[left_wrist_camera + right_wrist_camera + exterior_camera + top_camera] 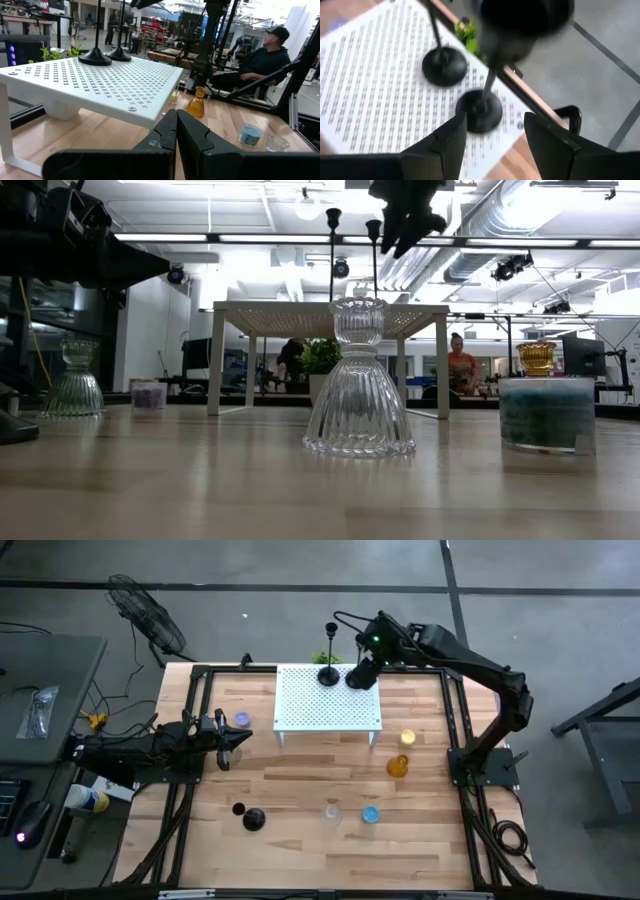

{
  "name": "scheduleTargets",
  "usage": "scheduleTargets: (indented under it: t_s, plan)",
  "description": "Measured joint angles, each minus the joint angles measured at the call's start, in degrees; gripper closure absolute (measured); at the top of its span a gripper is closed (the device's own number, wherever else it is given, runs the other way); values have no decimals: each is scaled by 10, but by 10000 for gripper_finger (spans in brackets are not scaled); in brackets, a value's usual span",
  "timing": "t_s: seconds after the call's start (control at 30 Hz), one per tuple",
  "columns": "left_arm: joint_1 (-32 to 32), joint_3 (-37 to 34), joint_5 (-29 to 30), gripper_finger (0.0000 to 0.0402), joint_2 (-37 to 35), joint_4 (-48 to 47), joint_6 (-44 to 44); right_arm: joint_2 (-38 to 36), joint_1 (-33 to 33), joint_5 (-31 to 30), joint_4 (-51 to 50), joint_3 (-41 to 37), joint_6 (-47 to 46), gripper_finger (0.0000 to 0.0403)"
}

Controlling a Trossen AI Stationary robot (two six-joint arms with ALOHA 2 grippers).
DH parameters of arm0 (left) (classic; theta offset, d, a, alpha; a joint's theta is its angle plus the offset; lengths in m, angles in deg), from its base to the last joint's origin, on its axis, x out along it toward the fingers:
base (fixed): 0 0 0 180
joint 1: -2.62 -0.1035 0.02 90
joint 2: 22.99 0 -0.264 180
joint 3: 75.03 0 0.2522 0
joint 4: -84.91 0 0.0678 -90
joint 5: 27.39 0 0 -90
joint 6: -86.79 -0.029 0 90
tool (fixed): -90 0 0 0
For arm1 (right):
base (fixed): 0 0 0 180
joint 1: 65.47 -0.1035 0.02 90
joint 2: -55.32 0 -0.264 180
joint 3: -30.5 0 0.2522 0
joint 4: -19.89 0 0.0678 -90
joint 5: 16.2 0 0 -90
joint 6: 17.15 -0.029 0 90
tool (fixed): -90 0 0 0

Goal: Pick & Place candle stick holders
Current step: Put the black candle holder on the shelf aligned with the black candle holders

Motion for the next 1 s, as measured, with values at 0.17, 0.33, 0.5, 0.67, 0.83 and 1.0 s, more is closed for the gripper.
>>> scheduleTargets:
  t_s: [0.17, 0.33, 0.5, 0.67, 0.83, 1.0]
  plan:
    - [0, 0, 0, 398, 0, 0, 0, -50, -39, 7, 7, -59, 5, 211]
    - [0, 0, 0, 398, 0, 0, 0, -139, -77, 61, 130, -219, 4, 212]
    - [0, 0, 0, 398, 0, 0, 0, -232, -109, 73, 291, -393, -76, 212]
    - [0, 0, 0, 398, 0, 0, 0, -318, -143, 73, 383, -521, -153, 212]
    - [0, 0, 0, 398, 0, 0, 0, -407, -178, 71, 424, -618, -164, 212]
    - [0, 0, 0, 398, 0, 0, 0, -495, -223, 70, 454, -688, -190, 212]
